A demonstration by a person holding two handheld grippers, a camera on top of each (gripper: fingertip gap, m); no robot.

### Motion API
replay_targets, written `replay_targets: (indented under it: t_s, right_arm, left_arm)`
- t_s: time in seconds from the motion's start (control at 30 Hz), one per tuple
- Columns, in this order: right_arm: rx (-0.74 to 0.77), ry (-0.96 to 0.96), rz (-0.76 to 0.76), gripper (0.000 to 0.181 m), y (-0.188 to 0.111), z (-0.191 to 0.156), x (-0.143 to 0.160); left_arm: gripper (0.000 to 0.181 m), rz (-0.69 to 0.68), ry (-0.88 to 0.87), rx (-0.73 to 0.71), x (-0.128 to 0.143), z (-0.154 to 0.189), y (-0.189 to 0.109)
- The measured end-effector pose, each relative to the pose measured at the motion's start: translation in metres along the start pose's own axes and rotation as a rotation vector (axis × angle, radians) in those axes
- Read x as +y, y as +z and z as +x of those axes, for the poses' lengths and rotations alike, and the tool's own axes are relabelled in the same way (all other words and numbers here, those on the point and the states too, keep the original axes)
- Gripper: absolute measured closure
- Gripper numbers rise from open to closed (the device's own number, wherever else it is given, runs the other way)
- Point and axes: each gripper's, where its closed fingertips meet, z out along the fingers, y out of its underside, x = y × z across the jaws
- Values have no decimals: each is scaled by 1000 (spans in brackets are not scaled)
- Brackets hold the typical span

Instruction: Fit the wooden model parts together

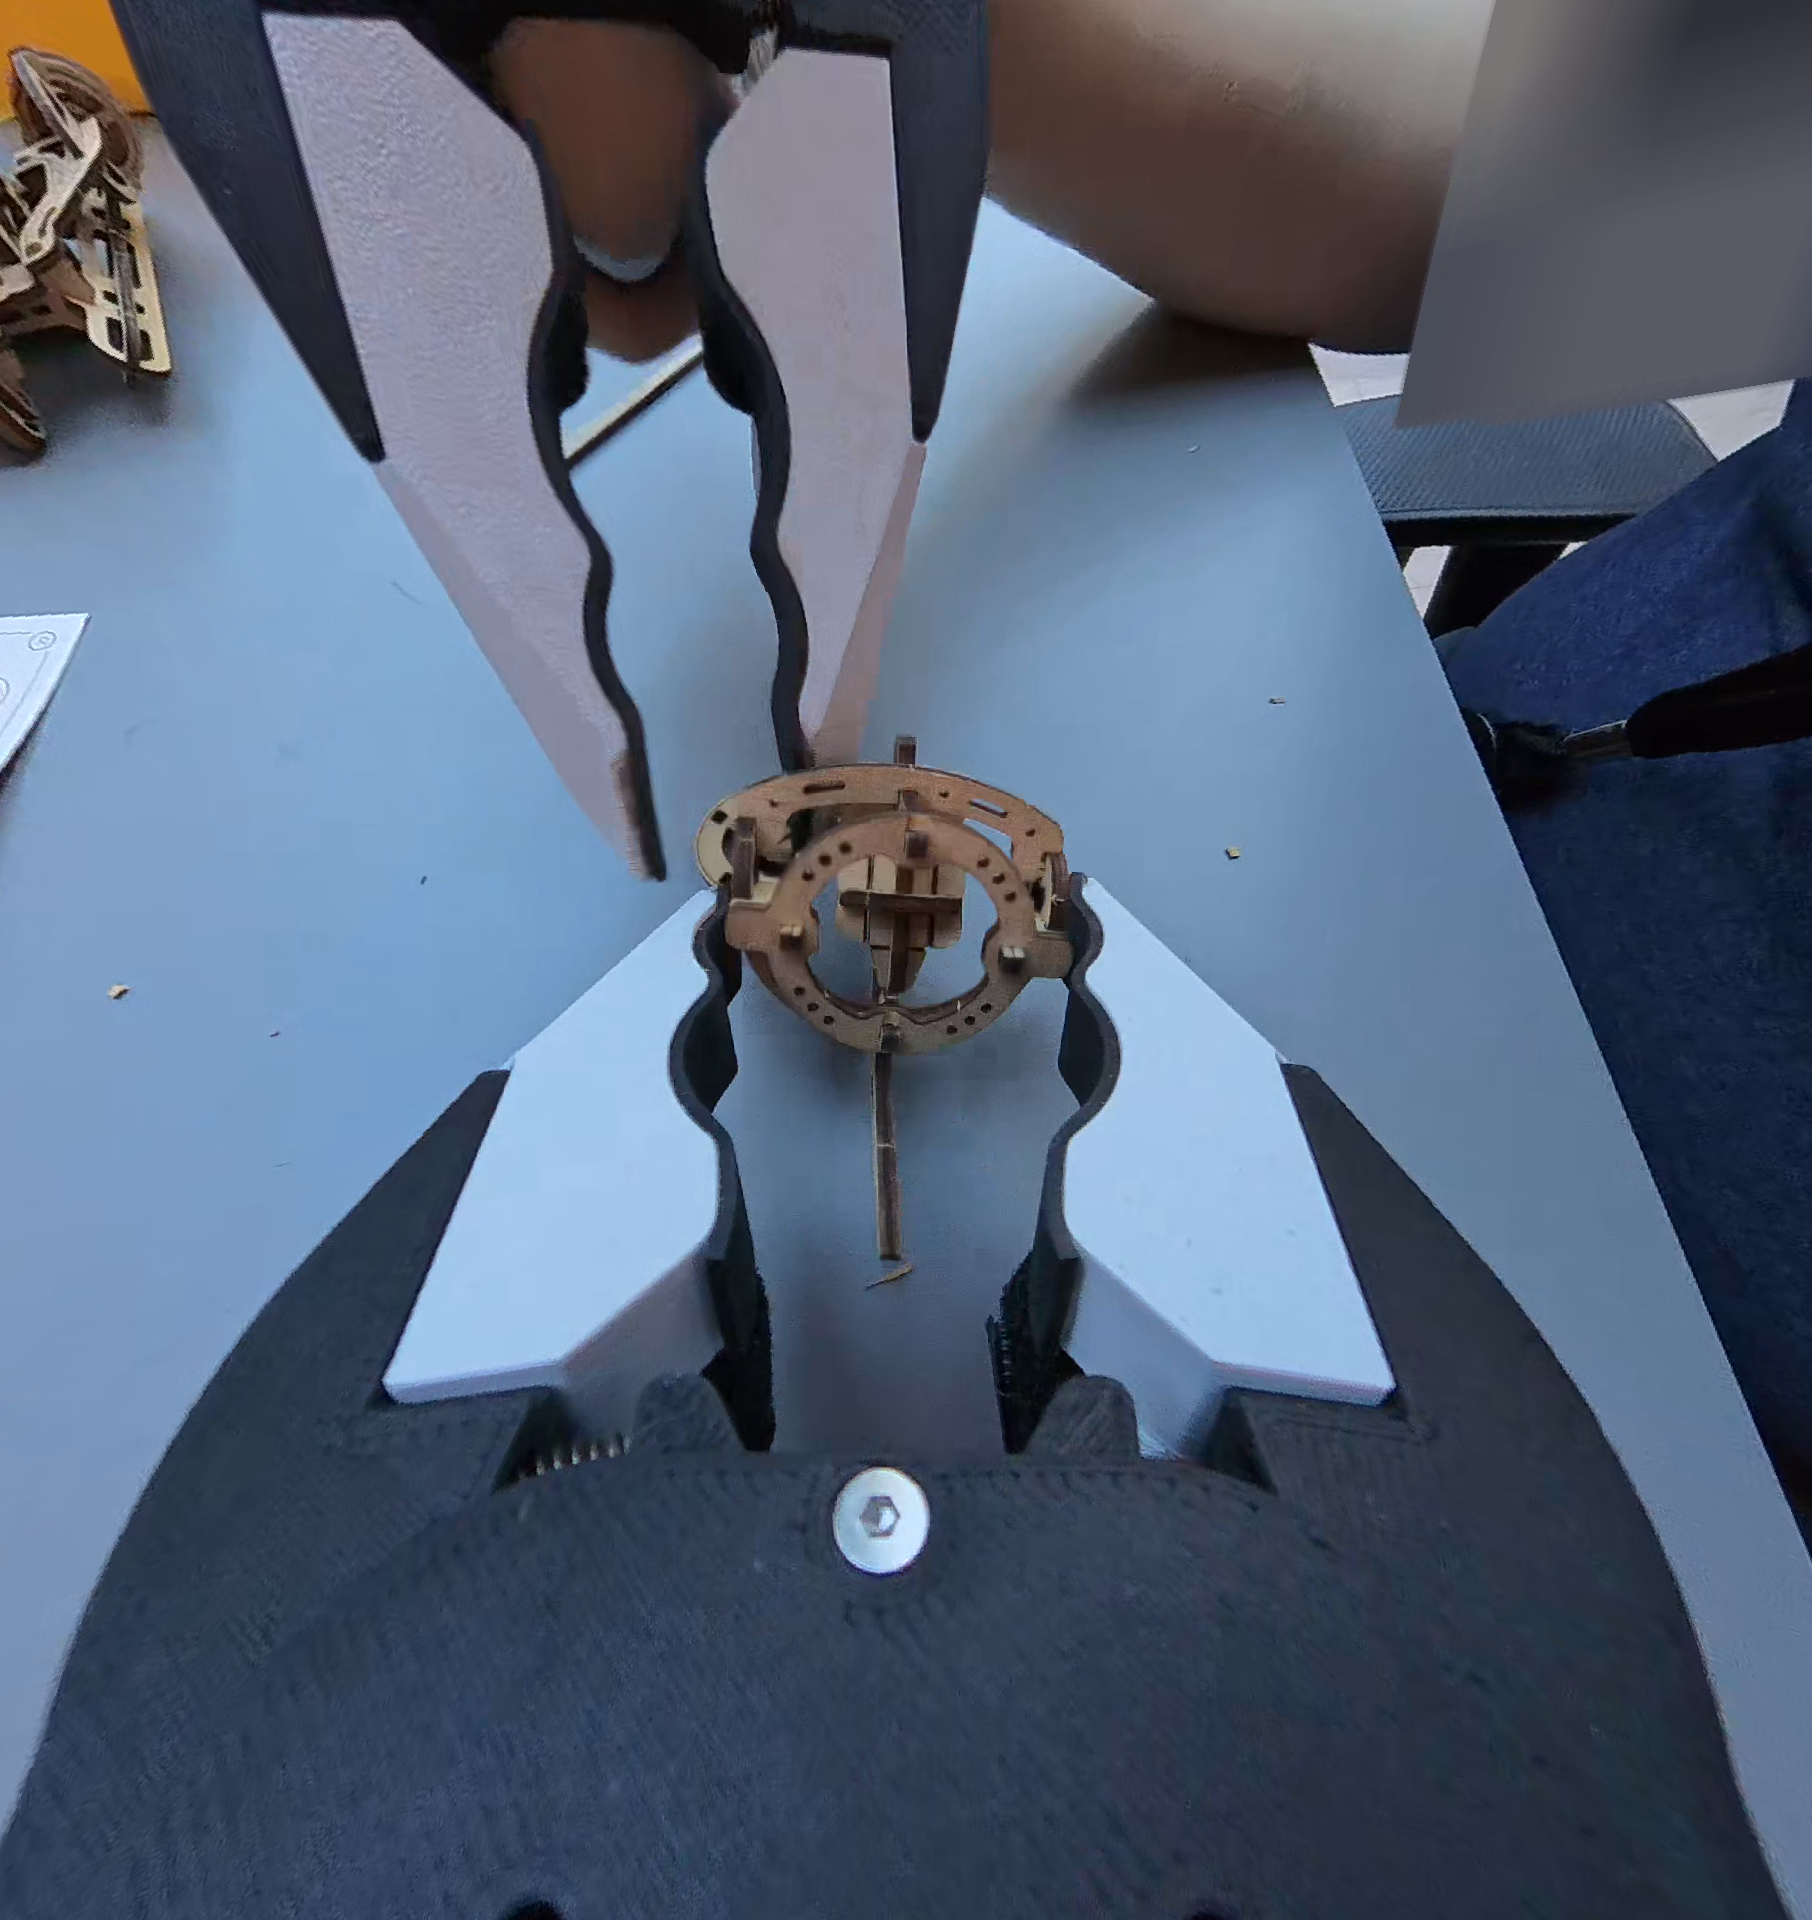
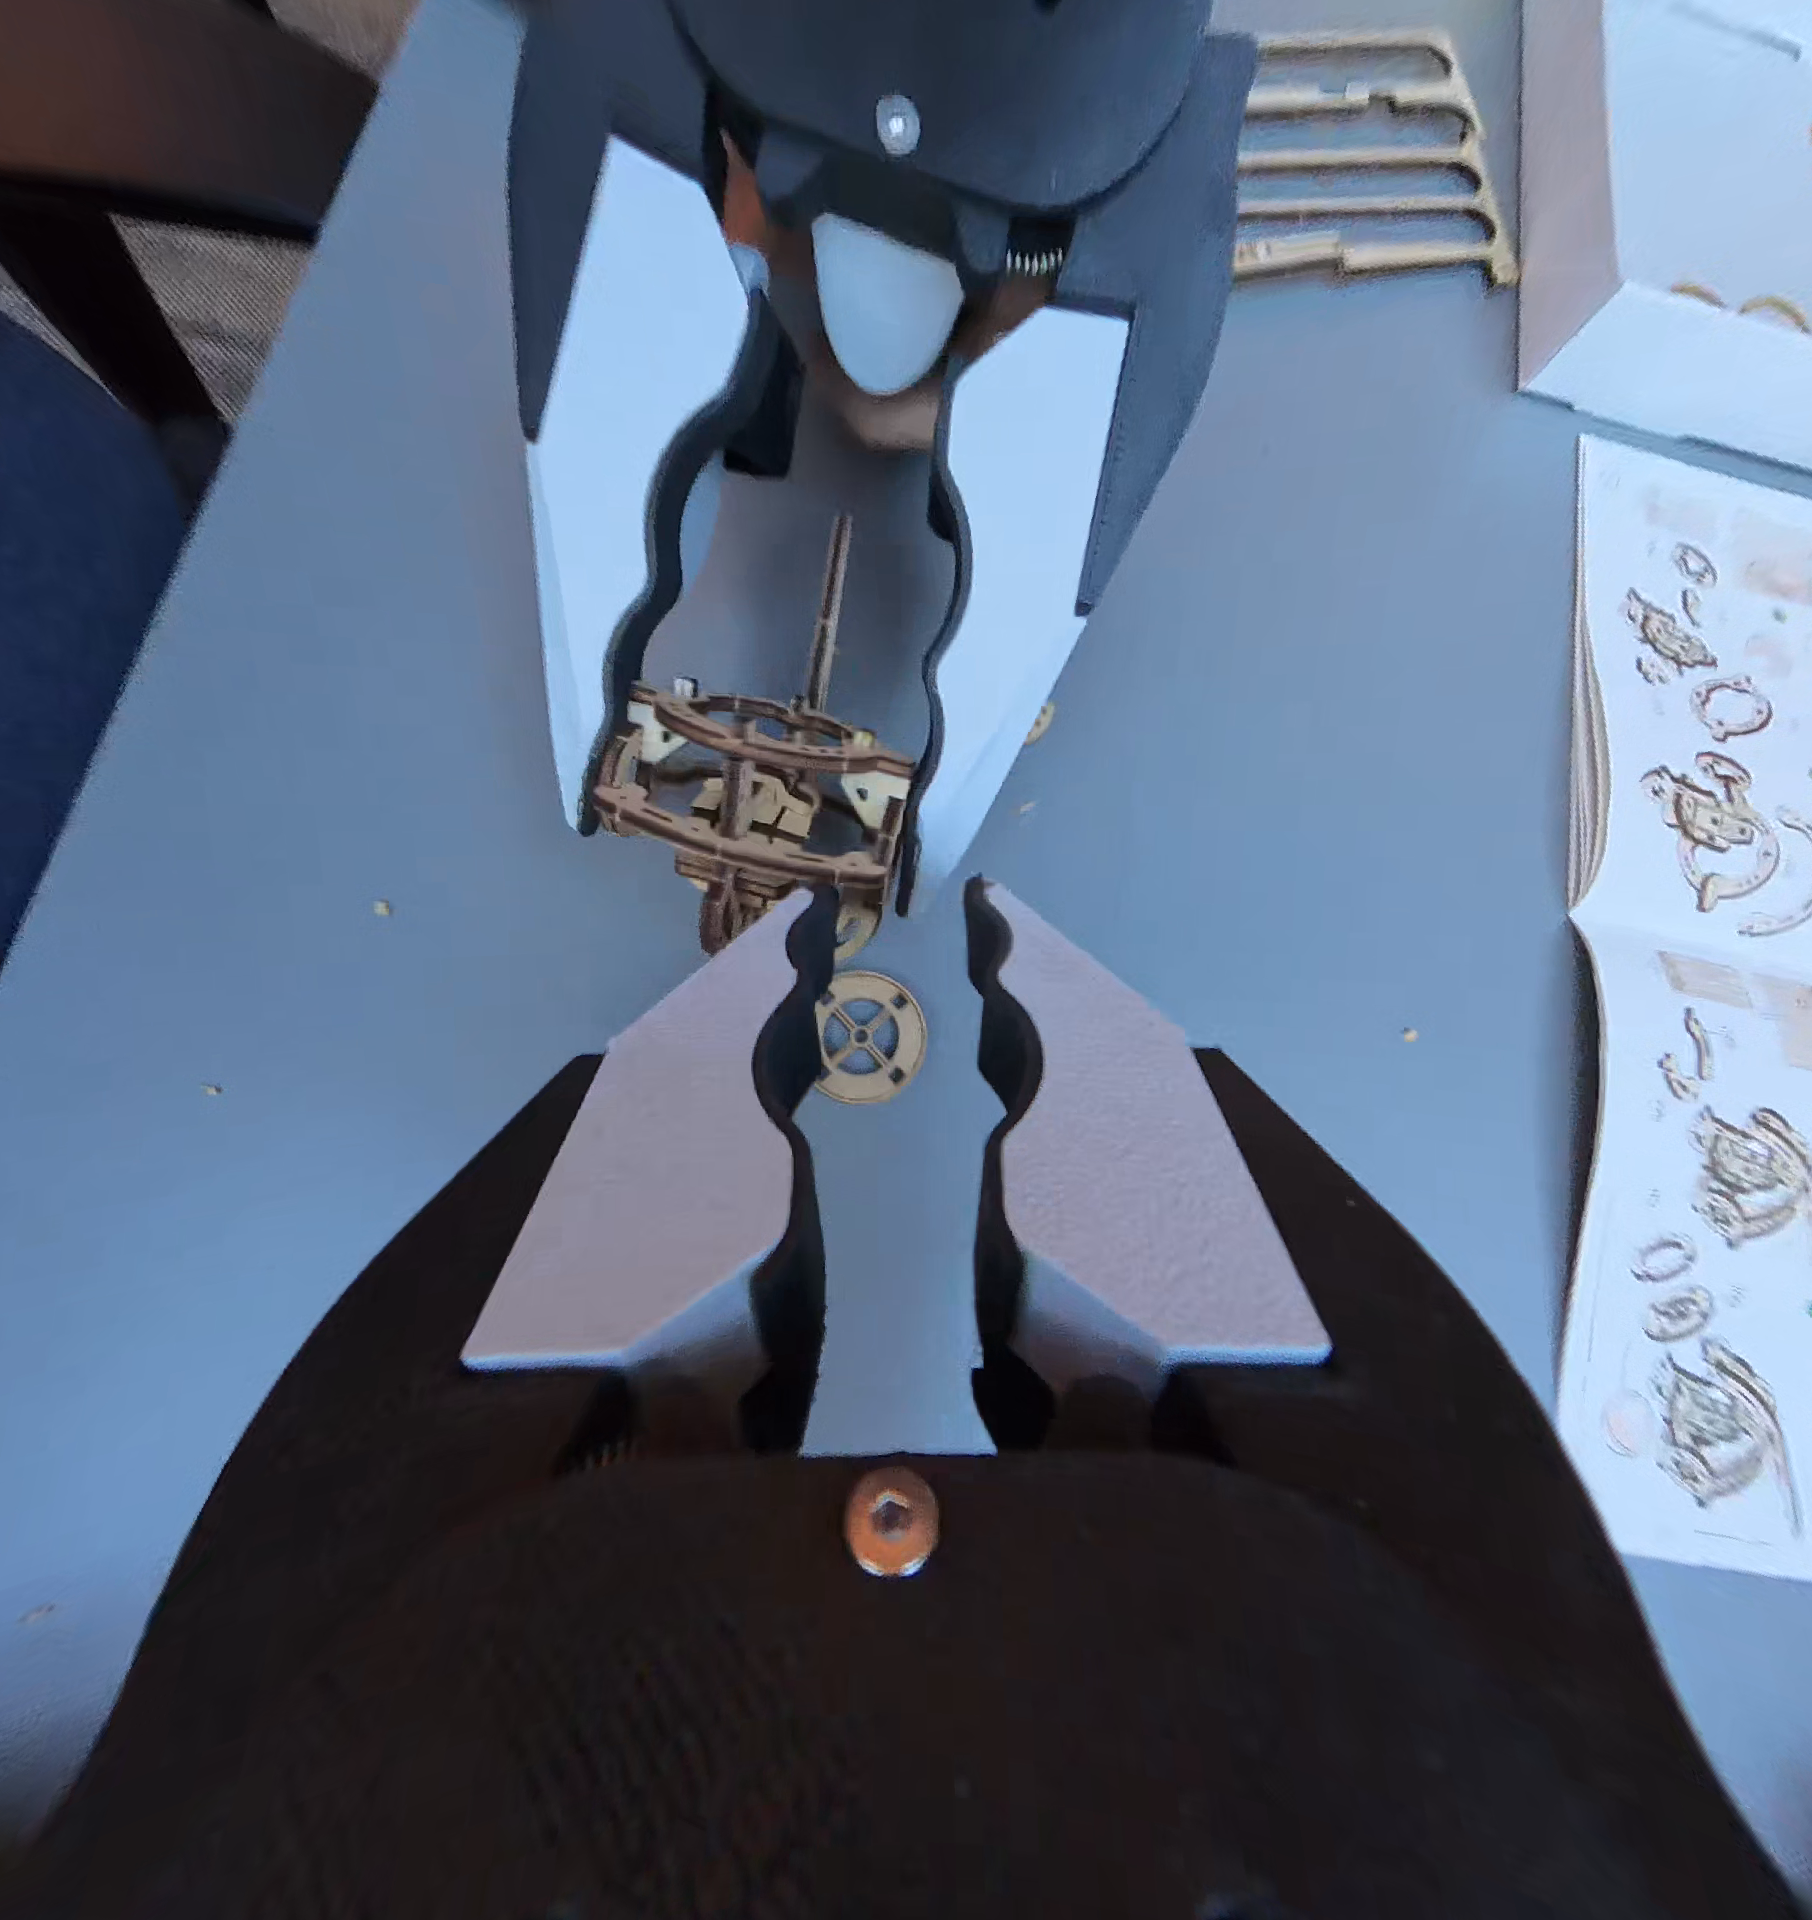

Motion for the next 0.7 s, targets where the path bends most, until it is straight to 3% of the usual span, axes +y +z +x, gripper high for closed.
replay_targets:
  t_s: [0.17, 0.33, 0.47, 0.57, 0.7]
  right_arm:
    - [37, 4, -10, 157, 0, 7, -3]
    - [46, 43, 114, 160, -5, 11, -10]
    - [146, 12, 268, 158, -31, 20, -24]
    - [284, -148, 339, 161, -53, 20, -31]
    - [298, -195, 405, 164, -59, 10, -44]
  left_arm:
    - [120, 1, 0, -12, 2, -4, -2]
    - [120, 84, -50, 13, -9, -7, -9]
    - [120, 242, -28, 24, -29, -8, -25]
    - [120, 379, -21, 61, -48, -4, -41]
    - [120, 511, -22, 118, -65, 4, -55]
